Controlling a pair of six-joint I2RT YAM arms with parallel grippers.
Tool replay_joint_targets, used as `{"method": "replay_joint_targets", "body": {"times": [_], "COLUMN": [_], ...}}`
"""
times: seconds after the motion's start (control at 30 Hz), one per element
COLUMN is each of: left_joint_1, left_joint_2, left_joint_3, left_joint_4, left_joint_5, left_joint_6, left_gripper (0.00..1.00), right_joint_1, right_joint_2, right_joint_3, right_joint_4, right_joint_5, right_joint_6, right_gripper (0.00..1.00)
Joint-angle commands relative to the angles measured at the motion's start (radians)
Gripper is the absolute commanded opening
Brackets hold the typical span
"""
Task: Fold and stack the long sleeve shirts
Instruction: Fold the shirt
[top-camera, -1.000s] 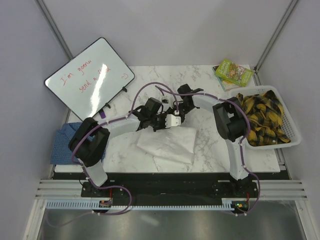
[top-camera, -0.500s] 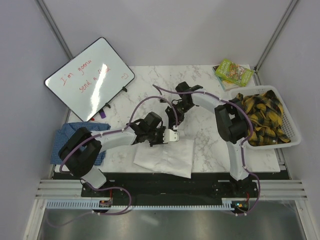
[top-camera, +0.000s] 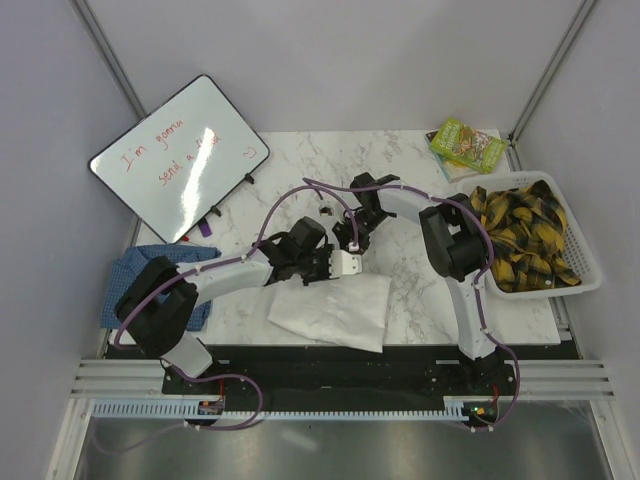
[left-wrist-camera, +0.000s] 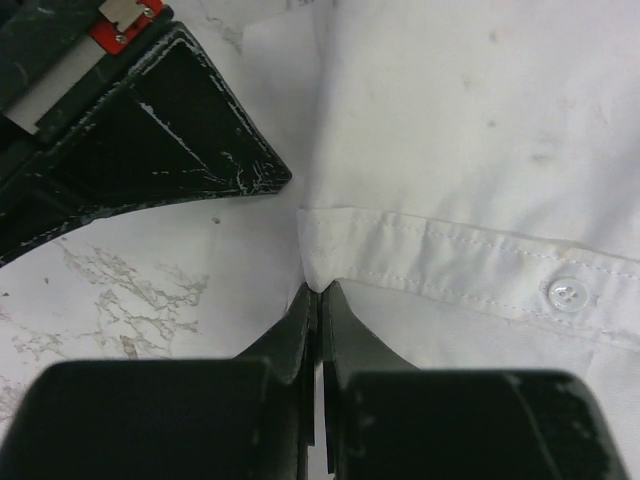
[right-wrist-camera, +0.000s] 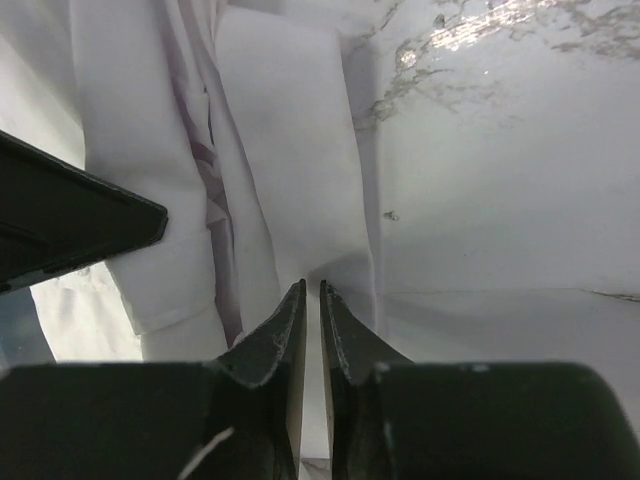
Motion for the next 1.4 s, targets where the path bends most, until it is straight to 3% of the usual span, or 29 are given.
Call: {"method": "replay_joint_targets", "body": {"times": [0.0,0.27,0.67,0.7,0.73,0.8,0.93,1.13,1.23,1.37], "left_joint_1": [0.014,0.078,0.078,0.077,0.075,0.077,0.116,0.296,0.391,0.411], "left_joint_2": [-0.009,0.100,0.102,0.096,0.096,0.092,0.021,-0.056,-0.035,-0.046], "left_joint_3": [0.063,0.113,0.123,0.126,0.132,0.153,0.161,0.262,0.327,0.290], "left_joint_4": [0.057,0.129,0.124,0.118,0.111,0.071,0.010,-0.266,-0.410,-0.411], "left_joint_5": [-0.030,-0.033,0.039,0.045,0.046,0.042,0.082,0.299,0.408,0.421], "left_joint_6": [0.000,0.030,0.043,0.043,0.044,0.044,0.007,-0.107,-0.198,-0.253], "left_gripper": [0.02,0.02,0.04,0.05,0.09,0.32,0.51,0.63,0.68,0.70], "right_joint_1": [0.000,-0.014,-0.082,-0.095,-0.106,-0.141,-0.209,-0.261,-0.261,-0.263], "right_joint_2": [0.002,0.002,0.002,0.005,0.008,0.002,-0.088,-0.203,-0.235,-0.239], "right_joint_3": [-0.002,0.032,0.197,0.238,0.260,0.304,0.270,0.104,-0.075,-0.137], "right_joint_4": [-0.011,-0.017,-0.066,-0.105,-0.128,-0.197,-0.276,-0.414,-0.400,-0.319], "right_joint_5": [0.004,0.013,0.094,0.099,0.094,0.058,0.013,-0.016,-0.023,-0.012], "right_joint_6": [-0.043,-0.047,-0.043,-0.047,-0.047,-0.045,-0.068,-0.122,-0.142,-0.099], "right_gripper": [0.17,0.15,0.24,0.30,0.36,0.51,0.56,0.60,0.64,0.64]}}
